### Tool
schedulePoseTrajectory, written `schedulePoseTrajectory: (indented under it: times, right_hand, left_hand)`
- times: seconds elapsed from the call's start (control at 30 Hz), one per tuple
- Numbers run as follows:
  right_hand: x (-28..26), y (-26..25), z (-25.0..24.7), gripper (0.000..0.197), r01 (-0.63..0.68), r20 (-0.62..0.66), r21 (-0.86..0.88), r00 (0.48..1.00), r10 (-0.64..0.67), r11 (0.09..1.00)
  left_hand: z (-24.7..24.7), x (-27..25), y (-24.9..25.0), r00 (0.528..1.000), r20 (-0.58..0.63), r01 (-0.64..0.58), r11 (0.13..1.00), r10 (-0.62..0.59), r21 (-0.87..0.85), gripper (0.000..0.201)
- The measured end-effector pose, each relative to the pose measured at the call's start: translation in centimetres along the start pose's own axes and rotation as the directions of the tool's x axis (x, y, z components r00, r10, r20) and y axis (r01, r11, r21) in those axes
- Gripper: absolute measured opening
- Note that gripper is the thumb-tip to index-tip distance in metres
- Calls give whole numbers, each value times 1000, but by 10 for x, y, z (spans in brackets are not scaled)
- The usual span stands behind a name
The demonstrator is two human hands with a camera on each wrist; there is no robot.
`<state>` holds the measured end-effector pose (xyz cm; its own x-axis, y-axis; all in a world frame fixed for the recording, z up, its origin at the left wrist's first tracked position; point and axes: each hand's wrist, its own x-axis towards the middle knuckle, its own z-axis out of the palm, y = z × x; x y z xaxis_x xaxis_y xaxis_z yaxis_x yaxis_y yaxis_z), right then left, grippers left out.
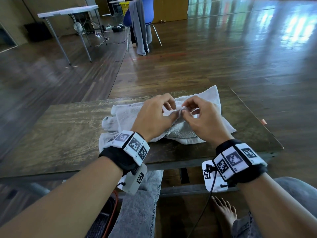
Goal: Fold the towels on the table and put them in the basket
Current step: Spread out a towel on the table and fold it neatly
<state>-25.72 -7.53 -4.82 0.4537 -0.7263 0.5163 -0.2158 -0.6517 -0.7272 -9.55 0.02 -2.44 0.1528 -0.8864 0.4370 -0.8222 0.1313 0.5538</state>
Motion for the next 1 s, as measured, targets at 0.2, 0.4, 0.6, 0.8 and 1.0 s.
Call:
schedulePoseTrajectory:
  times: [0.2,0.4,0.6,0.8,1.0]
  right_hand:
    - [-1,-5,0,6,43,-25,-20,999,-44,999]
    - [4,-4,-14,10,4,-166,16,986,-1,1000]
    - [13,10,-36,10,-57,-261,33,963,64,998]
    - [12,23,-44,10,-87,-281,-15,956,79,996]
    - [5,22,-46,13,-102,-279,-27,956,91,994]
  left_hand:
    - [8,-6,-1,996,-22,-79,983,84,164,27]
    - [-2,3,-20,995,26,79,945,-92,317,22]
    - [-40,-14,-54,978,41,179,923,-204,341,30]
    - [-77,-33,-71,973,52,191,917,-223,351,33]
    - [-104,-38,-75,985,31,152,947,-168,283,18]
